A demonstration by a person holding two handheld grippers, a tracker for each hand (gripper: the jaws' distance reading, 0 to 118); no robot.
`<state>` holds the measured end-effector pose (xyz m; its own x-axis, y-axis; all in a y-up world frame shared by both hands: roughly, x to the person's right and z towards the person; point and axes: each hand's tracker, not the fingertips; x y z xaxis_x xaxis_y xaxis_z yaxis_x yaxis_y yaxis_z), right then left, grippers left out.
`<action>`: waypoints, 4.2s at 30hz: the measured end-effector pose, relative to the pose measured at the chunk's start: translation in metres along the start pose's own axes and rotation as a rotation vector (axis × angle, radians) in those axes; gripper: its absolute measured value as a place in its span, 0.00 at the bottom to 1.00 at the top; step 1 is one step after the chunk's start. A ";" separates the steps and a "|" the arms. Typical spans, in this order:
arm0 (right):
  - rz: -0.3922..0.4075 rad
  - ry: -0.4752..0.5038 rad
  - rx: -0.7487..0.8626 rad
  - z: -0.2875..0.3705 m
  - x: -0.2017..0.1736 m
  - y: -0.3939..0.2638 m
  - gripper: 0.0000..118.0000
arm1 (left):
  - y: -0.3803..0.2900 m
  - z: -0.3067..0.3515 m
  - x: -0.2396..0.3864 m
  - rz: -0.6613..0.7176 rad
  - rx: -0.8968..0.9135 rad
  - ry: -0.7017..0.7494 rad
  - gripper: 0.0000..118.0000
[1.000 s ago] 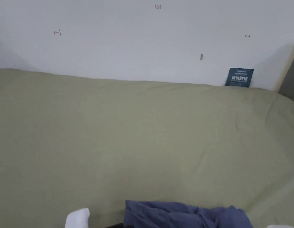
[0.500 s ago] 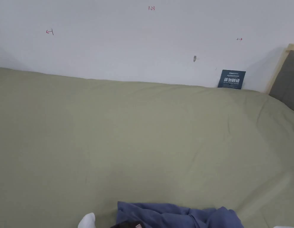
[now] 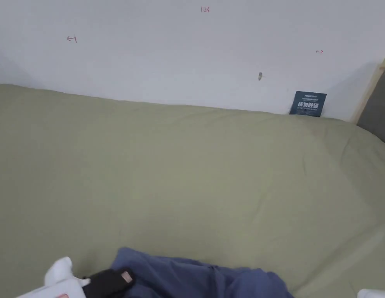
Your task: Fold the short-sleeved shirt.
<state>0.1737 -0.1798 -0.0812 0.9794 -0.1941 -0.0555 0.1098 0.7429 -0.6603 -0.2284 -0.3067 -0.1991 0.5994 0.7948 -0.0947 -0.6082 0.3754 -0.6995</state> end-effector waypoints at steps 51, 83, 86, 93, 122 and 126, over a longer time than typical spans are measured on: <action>-0.027 0.072 -0.045 -0.013 -0.003 -0.017 0.02 | -0.022 -0.056 0.089 -0.534 0.020 0.012 0.00; 0.014 0.390 0.014 -0.083 -0.026 0.015 0.01 | -0.013 0.049 0.055 -0.593 0.175 0.105 0.00; -0.064 0.640 -0.037 -0.145 -0.032 0.017 0.01 | 0.013 0.066 0.028 -0.516 0.202 0.248 0.00; -0.278 0.930 -0.286 -0.282 -0.032 -0.001 0.01 | 0.023 0.075 -0.012 -0.337 0.211 0.307 0.00; -0.411 0.857 -0.349 -0.314 -0.002 -0.029 0.01 | 0.009 -0.042 -0.023 -0.026 -0.253 0.063 0.45; -0.411 0.856 -0.338 -0.311 -0.001 -0.029 0.01 | 0.012 -0.036 -0.041 0.035 -0.248 -0.013 0.38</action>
<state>0.1170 -0.4008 -0.2951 0.4103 -0.8881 -0.2074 0.2282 0.3201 -0.9195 -0.2419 -0.3523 -0.2288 0.5725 0.8120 -0.1134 -0.4811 0.2207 -0.8484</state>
